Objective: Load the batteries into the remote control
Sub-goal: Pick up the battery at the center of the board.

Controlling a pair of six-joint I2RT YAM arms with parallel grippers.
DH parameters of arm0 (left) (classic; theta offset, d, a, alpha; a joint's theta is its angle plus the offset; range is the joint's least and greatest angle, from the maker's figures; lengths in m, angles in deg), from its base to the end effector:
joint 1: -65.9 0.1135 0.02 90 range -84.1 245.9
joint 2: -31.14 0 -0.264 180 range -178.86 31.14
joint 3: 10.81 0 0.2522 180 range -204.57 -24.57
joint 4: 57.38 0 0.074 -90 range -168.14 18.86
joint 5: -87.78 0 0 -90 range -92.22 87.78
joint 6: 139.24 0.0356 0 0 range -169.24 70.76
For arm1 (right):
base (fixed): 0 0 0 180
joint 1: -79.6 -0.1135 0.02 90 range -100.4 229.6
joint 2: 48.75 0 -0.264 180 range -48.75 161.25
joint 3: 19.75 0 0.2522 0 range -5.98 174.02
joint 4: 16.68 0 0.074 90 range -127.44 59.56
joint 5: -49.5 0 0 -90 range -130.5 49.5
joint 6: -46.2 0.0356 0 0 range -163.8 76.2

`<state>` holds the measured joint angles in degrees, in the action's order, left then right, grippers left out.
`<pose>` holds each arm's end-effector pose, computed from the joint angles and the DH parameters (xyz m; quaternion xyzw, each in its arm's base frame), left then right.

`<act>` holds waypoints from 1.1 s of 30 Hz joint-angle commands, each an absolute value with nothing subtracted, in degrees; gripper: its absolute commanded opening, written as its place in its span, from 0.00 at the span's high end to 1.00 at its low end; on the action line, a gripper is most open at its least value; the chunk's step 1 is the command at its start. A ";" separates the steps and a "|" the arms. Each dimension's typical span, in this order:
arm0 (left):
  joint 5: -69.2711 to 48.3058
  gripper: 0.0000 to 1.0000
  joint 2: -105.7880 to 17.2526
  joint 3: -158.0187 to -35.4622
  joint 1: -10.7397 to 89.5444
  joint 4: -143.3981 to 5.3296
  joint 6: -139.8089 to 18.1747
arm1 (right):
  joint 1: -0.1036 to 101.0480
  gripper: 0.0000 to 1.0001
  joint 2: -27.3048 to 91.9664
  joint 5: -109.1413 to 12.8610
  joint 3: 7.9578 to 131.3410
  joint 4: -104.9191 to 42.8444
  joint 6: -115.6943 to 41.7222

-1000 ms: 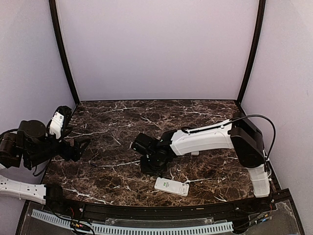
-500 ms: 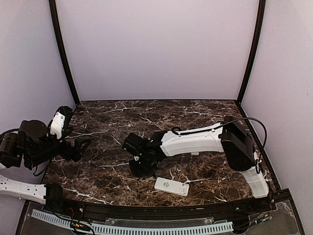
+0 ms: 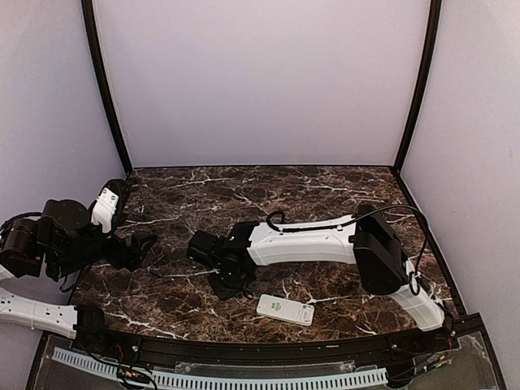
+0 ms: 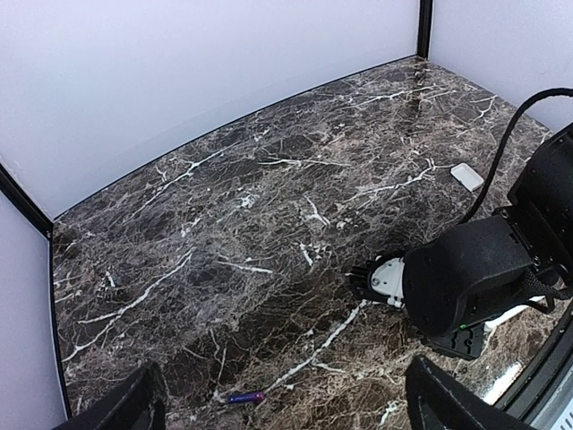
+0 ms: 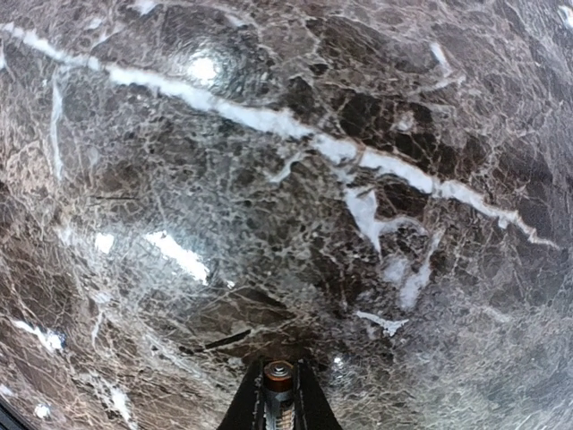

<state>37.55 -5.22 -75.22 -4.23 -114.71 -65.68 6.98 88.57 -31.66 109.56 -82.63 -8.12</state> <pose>0.0617 -0.1036 0.3390 0.2130 0.8016 -0.1122 0.5472 0.1528 0.4698 0.1524 -0.3026 0.9398 0.0681 0.1433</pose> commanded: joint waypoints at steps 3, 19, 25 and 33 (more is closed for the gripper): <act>36.74 0.08 -6.13 -76.27 -4.15 -114.10 -64.15 | 6.79 1.00 93.46 -31.29 107.31 -88.03 -9.69; 35.67 0.07 -6.83 -76.82 -4.15 -113.05 -63.09 | 8.33 1.00 84.64 -35.72 103.90 -80.15 -14.53; 35.02 0.08 -6.99 -77.04 -4.15 -113.07 -62.69 | 10.70 1.00 76.92 -39.34 97.83 -70.66 -13.14; 30.09 0.08 -8.59 -76.48 -4.15 -109.95 -59.52 | 13.83 1.00 68.28 -40.08 91.49 -64.09 -10.96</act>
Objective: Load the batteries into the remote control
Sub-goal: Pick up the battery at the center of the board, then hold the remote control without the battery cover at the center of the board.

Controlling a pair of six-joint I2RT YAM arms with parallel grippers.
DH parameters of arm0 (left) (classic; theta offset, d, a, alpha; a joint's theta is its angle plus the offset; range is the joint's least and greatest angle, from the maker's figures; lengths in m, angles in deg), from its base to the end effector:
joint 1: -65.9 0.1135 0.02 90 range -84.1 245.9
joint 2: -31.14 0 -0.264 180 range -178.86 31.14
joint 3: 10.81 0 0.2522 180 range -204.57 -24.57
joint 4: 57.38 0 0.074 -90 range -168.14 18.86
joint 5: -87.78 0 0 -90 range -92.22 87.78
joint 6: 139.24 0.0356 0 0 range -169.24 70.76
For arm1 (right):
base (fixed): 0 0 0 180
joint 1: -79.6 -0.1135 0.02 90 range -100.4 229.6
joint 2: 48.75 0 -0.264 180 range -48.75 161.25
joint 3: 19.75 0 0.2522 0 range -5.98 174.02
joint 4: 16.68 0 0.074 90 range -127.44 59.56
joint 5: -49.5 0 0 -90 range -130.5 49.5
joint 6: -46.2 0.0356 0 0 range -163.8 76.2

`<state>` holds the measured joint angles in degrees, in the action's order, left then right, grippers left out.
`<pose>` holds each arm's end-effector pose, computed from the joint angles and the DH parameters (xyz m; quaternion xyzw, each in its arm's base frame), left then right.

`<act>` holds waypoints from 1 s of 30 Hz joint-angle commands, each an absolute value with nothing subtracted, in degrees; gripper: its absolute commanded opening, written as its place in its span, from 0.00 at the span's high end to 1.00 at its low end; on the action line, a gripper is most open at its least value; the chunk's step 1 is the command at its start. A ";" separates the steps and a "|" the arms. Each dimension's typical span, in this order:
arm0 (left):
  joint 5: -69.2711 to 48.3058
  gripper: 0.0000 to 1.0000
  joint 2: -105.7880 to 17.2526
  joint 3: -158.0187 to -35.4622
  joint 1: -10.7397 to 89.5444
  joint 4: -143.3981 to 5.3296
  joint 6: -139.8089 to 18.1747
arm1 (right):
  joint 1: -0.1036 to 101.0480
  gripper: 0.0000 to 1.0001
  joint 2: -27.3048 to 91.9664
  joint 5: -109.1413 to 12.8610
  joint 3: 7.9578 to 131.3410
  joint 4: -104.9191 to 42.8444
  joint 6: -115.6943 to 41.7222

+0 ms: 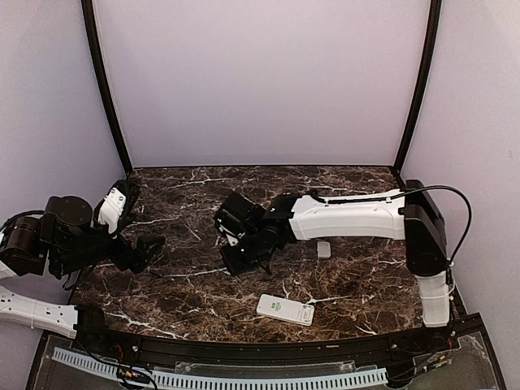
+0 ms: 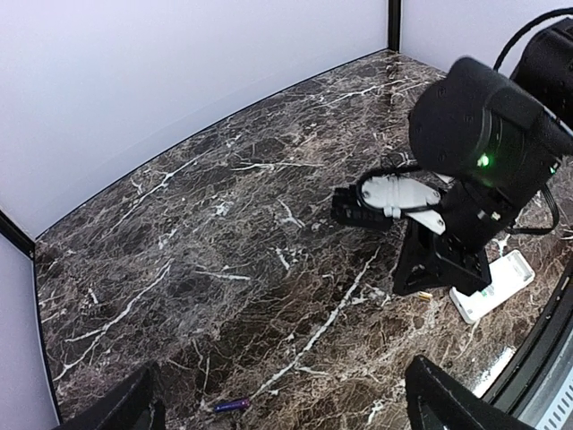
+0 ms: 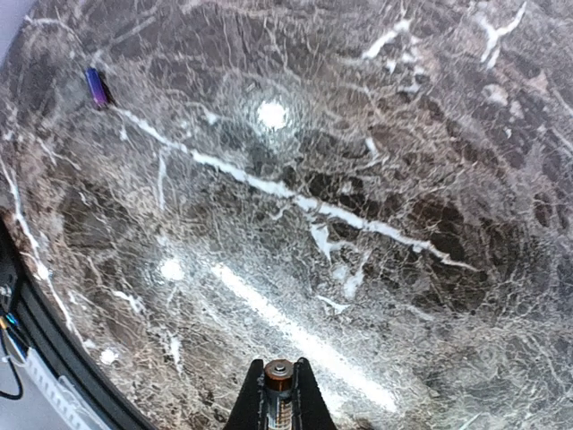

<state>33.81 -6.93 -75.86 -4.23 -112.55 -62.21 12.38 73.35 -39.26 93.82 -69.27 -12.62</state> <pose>0.0630 -0.1128 0.3421 0.2509 0.7925 -0.1254 0.5415 0.1798 0.4262 0.2038 -0.2970 0.9217 0.1819 0.1709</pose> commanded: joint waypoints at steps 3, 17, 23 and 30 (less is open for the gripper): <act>23.91 0.08 -11.97 -75.38 -4.15 -104.96 -56.48 | 15.14 1.00 63.50 -37.84 88.19 -62.75 -9.54; -9.50 0.01 -54.13 -79.16 -4.51 -84.86 -27.10 | 20.04 1.00 41.10 -27.34 63.75 -66.67 0.13; -13.65 0.01 -64.63 -82.64 -1.73 -83.90 -21.00 | 20.06 1.00 34.80 -25.59 58.47 -66.75 3.63; -18.18 0.01 -71.83 -84.80 1.37 -83.16 -20.78 | 20.04 1.00 29.12 -25.69 52.60 -65.70 7.78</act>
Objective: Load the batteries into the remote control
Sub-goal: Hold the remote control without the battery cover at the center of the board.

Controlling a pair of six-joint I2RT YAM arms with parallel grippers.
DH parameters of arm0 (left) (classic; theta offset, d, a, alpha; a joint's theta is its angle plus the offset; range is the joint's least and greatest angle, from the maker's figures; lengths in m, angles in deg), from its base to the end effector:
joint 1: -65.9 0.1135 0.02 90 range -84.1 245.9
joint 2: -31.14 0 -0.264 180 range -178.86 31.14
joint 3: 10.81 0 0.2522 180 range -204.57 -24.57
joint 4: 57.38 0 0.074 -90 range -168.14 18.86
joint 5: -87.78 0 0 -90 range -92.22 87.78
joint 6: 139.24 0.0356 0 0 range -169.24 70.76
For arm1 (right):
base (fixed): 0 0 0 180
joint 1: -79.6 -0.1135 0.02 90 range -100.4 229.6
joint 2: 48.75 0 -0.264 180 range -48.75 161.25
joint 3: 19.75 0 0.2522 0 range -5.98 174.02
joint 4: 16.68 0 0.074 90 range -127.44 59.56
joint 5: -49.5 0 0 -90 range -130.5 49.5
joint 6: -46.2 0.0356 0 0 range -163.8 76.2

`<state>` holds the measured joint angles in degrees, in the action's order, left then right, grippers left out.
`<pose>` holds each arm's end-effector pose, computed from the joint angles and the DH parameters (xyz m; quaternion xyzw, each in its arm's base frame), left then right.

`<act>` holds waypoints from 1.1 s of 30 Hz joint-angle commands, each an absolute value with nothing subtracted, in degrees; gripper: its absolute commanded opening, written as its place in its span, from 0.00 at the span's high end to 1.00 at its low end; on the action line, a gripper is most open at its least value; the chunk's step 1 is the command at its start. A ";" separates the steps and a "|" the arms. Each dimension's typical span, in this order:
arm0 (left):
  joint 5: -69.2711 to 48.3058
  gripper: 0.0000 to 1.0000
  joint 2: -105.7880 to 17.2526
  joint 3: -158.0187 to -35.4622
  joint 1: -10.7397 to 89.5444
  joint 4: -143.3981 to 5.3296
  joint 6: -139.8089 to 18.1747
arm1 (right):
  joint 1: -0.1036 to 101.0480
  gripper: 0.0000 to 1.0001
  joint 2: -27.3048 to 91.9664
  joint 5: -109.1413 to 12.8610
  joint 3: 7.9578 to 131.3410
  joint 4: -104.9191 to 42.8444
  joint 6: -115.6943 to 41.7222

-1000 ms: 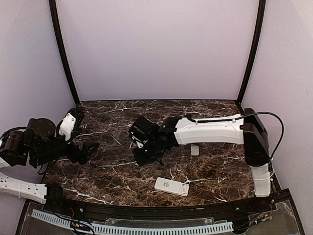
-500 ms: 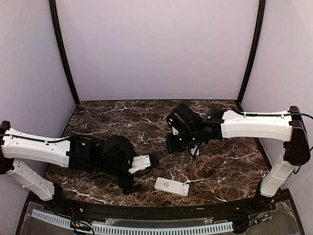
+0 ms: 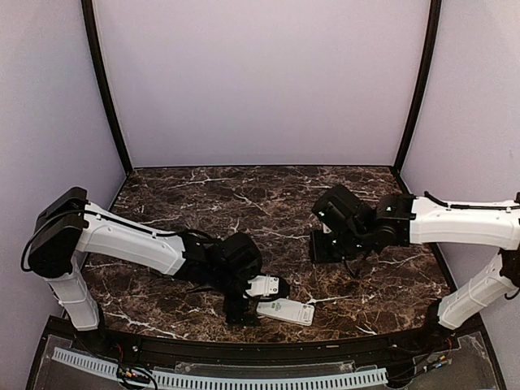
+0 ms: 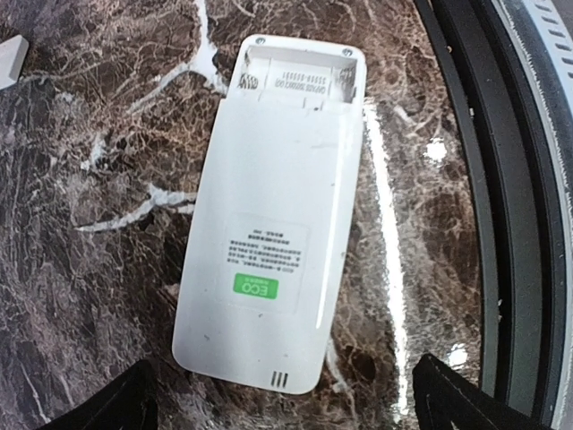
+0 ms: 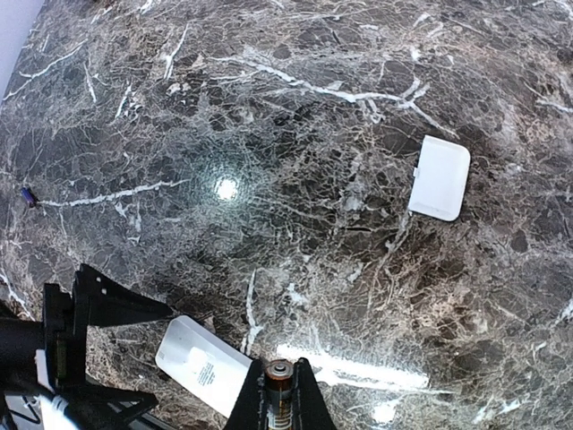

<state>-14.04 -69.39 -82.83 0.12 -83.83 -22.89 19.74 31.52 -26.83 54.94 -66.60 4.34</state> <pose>0.1379 -0.3243 0.1636 0.7046 0.6358 -0.1934 0.2488 0.1518 0.2447 0.2597 -0.0617 0.9469 0.1714 0.2650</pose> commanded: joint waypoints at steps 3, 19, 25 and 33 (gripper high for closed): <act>-18.03 0.03 -74.42 -86.59 2.11 -83.41 -21.72 | 20.01 1.00 28.65 -25.93 51.97 -65.62 8.20; -14.50 0.45 -77.28 -87.28 2.03 -90.07 -36.88 | 20.79 1.00 34.57 -28.12 54.42 -60.94 4.54; -8.43 0.56 -76.80 -84.58 2.18 -88.25 -48.23 | 20.78 1.00 34.39 -29.08 51.80 -56.83 3.09; -0.68 0.58 -74.58 -81.05 2.24 -87.78 -59.58 | 22.17 1.00 36.07 -30.72 52.19 -51.44 -1.82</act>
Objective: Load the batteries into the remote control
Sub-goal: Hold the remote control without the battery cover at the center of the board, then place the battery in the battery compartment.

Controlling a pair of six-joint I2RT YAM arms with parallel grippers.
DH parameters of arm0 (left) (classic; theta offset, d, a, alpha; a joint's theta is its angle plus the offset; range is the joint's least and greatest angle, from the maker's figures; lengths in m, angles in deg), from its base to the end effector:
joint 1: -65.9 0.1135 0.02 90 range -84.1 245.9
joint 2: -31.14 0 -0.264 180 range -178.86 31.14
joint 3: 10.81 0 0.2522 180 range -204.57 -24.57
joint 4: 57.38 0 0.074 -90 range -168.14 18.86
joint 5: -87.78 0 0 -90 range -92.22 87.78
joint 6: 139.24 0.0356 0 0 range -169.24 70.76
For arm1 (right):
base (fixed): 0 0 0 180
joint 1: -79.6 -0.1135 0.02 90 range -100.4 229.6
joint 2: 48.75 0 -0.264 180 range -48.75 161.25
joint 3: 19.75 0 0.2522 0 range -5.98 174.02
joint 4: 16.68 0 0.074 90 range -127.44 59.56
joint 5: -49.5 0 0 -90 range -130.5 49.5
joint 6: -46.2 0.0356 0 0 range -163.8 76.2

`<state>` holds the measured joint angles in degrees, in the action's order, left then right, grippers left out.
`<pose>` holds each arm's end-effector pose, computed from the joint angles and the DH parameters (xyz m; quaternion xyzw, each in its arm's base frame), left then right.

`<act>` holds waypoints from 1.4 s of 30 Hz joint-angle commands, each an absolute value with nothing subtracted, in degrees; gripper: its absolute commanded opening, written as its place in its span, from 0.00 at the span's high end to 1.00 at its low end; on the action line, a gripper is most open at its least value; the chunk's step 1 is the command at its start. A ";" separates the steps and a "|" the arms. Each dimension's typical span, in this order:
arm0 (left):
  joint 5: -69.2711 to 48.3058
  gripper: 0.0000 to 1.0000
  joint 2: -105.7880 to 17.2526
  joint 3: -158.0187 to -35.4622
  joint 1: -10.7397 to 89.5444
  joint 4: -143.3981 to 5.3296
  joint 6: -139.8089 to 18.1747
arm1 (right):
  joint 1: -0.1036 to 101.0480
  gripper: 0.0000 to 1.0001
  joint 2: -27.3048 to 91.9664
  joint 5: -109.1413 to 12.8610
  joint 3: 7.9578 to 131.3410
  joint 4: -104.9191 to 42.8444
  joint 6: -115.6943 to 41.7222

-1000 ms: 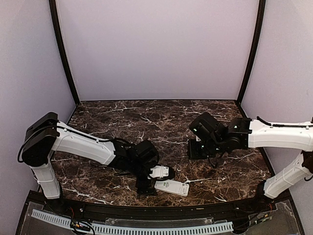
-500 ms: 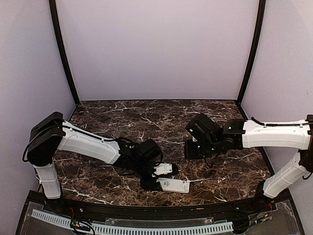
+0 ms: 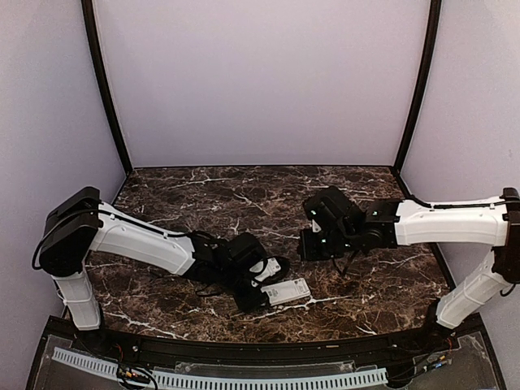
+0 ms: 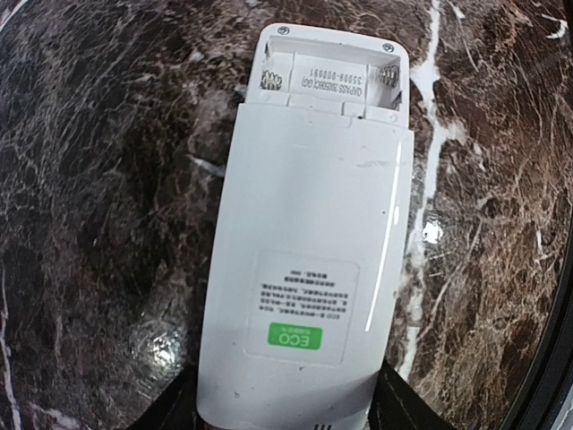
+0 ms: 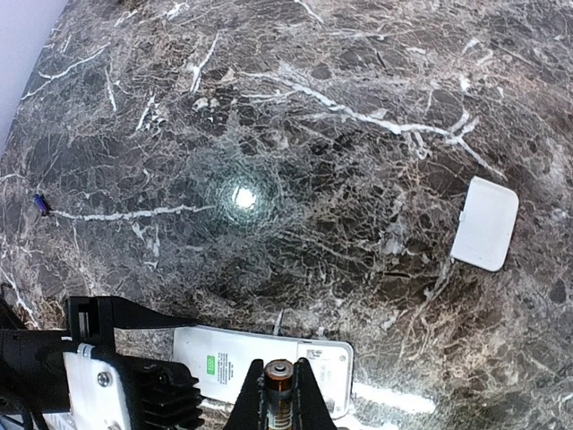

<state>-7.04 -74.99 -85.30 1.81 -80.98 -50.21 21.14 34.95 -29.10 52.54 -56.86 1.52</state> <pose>0.1592 -0.3345 0.1449 0.5098 0.8059 -0.1943 0.2300 0.1660 0.2570 0.2407 -0.0751 0.9372 0.1997 0.2758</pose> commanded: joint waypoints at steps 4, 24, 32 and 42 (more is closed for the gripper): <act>-3.85 0.51 -72.07 -77.41 2.26 -84.34 -61.85 | 22.09 1.00 37.14 -33.27 50.68 -47.44 -4.15; -3.14 0.31 -68.85 -71.30 2.20 -79.44 -57.32 | 18.33 1.00 45.33 -31.88 44.70 -34.99 -14.53; -5.98 0.31 -69.56 -71.06 2.18 -78.05 -54.89 | 18.10 1.00 45.39 -30.21 41.71 -32.33 -14.09; -7.92 0.31 -70.73 -72.41 2.18 -78.10 -53.78 | 18.11 1.00 45.32 -29.82 39.37 -30.67 -13.34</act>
<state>-5.42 -67.93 -73.54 2.00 -72.05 -54.17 18.48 45.01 -30.52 40.63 -33.05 -13.74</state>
